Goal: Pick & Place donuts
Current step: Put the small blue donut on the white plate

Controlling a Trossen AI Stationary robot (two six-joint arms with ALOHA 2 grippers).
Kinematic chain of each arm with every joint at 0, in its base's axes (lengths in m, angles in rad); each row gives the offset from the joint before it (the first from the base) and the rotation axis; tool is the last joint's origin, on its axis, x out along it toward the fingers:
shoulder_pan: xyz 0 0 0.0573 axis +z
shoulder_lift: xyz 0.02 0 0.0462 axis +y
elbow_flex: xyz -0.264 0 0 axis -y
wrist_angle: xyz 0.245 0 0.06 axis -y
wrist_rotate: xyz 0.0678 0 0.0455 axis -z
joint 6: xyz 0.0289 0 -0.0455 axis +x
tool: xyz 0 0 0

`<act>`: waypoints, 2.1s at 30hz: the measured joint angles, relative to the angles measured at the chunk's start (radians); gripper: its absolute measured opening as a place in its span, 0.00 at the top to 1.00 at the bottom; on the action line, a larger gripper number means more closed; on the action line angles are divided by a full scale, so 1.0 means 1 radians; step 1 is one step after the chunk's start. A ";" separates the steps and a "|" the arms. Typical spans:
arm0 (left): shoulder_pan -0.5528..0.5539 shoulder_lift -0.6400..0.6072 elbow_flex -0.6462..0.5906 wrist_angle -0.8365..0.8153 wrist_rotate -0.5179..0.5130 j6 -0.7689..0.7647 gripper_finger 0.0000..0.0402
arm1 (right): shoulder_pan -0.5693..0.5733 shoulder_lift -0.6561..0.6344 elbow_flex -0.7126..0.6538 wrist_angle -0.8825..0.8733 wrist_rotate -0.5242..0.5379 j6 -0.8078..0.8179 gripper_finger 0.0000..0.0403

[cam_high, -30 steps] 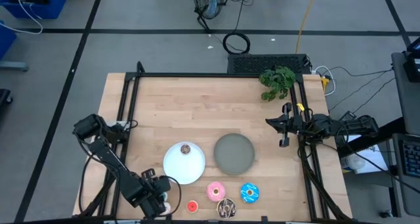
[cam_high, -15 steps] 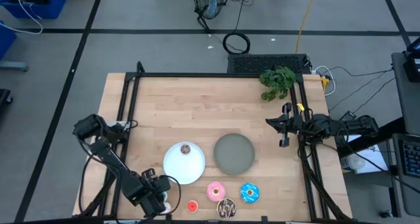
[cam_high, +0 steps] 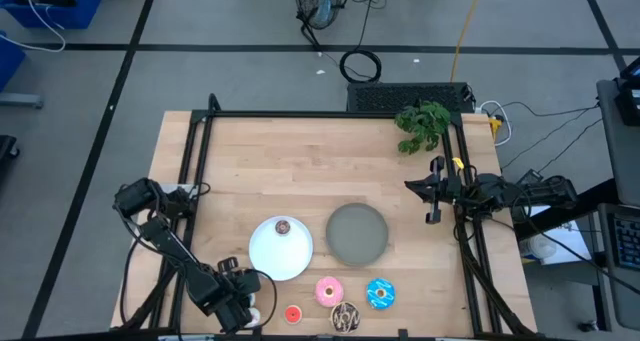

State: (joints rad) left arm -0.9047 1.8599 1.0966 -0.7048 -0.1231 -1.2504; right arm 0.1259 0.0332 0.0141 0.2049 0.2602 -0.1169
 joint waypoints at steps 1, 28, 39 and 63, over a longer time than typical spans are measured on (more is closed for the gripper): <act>0.000 0.000 0.000 0.000 0.000 0.005 0.59 | 0.000 0.000 0.000 0.000 0.000 0.000 1.00; 0.063 0.009 0.293 -0.409 -0.044 0.256 0.98 | 0.000 0.000 0.000 0.001 0.002 0.000 1.00; 0.187 0.006 0.383 -0.581 -0.096 0.439 0.98 | 0.000 0.000 0.000 0.001 0.004 0.000 1.00; 0.294 0.005 0.384 -0.537 -0.096 0.594 0.97 | 0.000 0.000 0.000 0.001 0.004 -0.004 1.00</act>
State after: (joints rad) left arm -0.6106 1.8652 1.4807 -1.2417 -0.2192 -0.6567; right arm 0.1258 0.0330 0.0139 0.2054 0.2642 -0.1207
